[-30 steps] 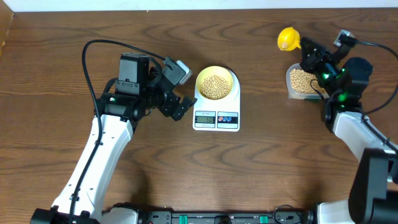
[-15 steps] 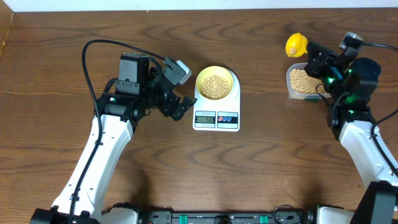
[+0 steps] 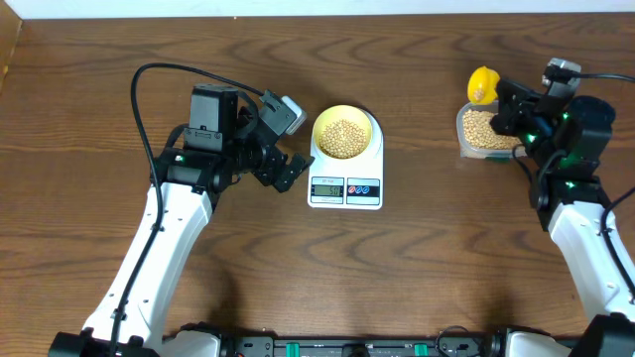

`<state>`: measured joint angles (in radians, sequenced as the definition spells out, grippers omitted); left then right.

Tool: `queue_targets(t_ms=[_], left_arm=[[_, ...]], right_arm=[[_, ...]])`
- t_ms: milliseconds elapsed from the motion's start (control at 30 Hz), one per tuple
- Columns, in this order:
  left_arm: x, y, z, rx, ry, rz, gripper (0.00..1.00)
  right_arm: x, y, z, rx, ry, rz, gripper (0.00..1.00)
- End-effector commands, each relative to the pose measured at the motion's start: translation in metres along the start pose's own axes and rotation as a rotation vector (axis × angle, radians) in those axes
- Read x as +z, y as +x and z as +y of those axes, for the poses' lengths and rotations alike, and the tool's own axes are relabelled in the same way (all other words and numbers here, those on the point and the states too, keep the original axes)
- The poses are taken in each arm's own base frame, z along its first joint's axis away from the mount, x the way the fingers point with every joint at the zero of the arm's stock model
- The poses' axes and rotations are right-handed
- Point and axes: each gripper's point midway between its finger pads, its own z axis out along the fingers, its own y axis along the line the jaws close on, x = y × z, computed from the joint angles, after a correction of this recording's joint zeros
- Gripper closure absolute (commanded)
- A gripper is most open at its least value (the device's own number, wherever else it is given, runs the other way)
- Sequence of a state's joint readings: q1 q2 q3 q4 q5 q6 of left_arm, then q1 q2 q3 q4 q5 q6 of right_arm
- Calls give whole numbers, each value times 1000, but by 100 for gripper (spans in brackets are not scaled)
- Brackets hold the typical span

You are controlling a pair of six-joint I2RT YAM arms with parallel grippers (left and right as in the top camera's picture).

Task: Scoop item into bowl and weigh 50g on scale
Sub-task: 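Carry the scoop right back to the soybean tub, then lower the scoop into the tub and release it with the right gripper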

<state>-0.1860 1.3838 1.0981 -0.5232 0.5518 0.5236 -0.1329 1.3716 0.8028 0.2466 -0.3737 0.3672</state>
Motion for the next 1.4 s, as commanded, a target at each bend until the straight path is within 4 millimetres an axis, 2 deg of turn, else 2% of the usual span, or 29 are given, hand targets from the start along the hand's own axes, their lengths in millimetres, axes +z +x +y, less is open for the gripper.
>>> queue_targets(t_ms=[0, 300, 367, 567, 767, 1267, 1367], left_arm=[[-2, 0, -3, -4, 9, -9, 3], [-2, 0, -3, -4, 9, -9, 2], [-2, 0, -3, -4, 8, -9, 2], [-2, 0, -3, -4, 9, -9, 2], [-2, 0, -3, -4, 8, -9, 2], [-2, 0, -3, -4, 9, -9, 2], [-2, 0, -3, -4, 8, -9, 2]], right_arm=[[-11, -8, -2, -119, 22, -12, 99], [-25, -4, 1, -358, 32, 23, 99], [-26, 2, 0, -425, 35, 50, 99], [-29, 14, -17, -520, 106, 118, 99], [-30, 10, -29, -656, 179, 127, 99], [-31, 11, -31, -680, 188, 136, 99], [-31, 13, -32, -591, 194, 135, 99]])
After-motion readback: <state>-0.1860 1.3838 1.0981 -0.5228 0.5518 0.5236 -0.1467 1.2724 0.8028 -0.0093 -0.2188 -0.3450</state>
